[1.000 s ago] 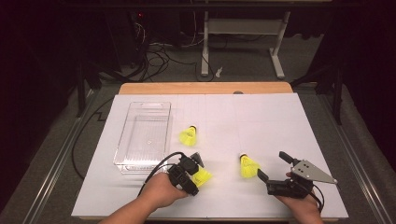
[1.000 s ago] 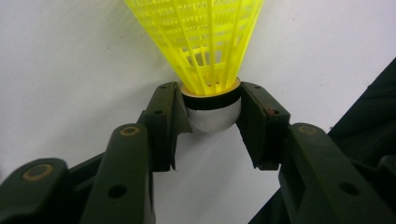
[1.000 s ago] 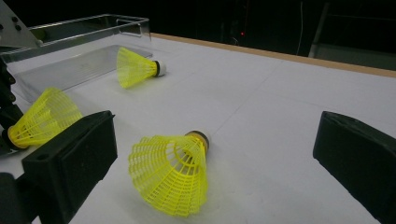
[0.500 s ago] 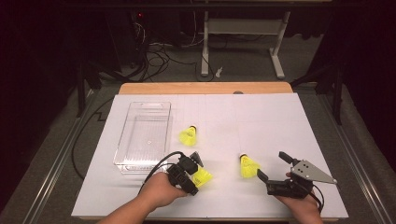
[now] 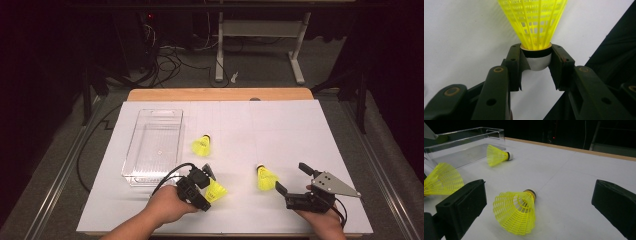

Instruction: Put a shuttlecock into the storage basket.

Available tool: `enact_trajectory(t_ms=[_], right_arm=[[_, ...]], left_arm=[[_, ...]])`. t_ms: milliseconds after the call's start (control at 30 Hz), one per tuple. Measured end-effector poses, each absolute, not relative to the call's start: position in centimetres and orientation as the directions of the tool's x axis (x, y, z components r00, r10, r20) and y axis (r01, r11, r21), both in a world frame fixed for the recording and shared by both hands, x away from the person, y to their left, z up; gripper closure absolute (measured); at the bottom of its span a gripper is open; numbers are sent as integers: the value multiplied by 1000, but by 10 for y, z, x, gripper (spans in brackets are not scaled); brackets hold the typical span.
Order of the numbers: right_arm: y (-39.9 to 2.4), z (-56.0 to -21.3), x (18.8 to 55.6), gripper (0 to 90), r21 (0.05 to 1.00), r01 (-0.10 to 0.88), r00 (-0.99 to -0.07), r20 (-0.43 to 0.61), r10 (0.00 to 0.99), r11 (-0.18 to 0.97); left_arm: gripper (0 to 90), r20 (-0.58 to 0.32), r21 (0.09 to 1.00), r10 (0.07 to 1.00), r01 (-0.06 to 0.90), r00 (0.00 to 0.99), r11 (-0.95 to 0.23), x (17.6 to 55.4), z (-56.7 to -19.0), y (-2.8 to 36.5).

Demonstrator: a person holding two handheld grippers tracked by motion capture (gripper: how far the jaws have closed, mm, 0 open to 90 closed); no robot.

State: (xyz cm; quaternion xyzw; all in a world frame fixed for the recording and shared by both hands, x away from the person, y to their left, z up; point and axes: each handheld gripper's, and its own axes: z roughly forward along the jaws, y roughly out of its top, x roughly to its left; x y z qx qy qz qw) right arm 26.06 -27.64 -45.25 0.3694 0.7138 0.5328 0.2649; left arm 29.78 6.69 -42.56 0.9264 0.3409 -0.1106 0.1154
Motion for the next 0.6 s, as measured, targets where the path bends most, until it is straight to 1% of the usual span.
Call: enact_trajectory(t_ms=[67, 300, 367, 467, 600], right_arm=[[-276, -453, 261, 4, 956, 245, -586, 15, 810, 160], [-275, -453, 260, 4, 955, 248, -587, 17, 809, 160], [-276, -453, 260, 4, 955, 249, -588, 17, 808, 161], [-276, -453, 260, 4, 955, 249, -588, 18, 809, 160], [-275, -453, 260, 4, 955, 250, -588, 18, 809, 160]], left_arm=[[643, -298, 133, 602, 657, 740, -742, 298, -423, 68], [644, -300, 141, 597, 653, 745, -744, 296, -418, 72], [644, -316, 128, 586, 645, 746, -753, 296, -416, 73], [644, -313, 112, 570, 625, 760, -772, 293, -413, 75], [644, -323, 106, 573, 630, 754, -769, 293, -410, 78]])
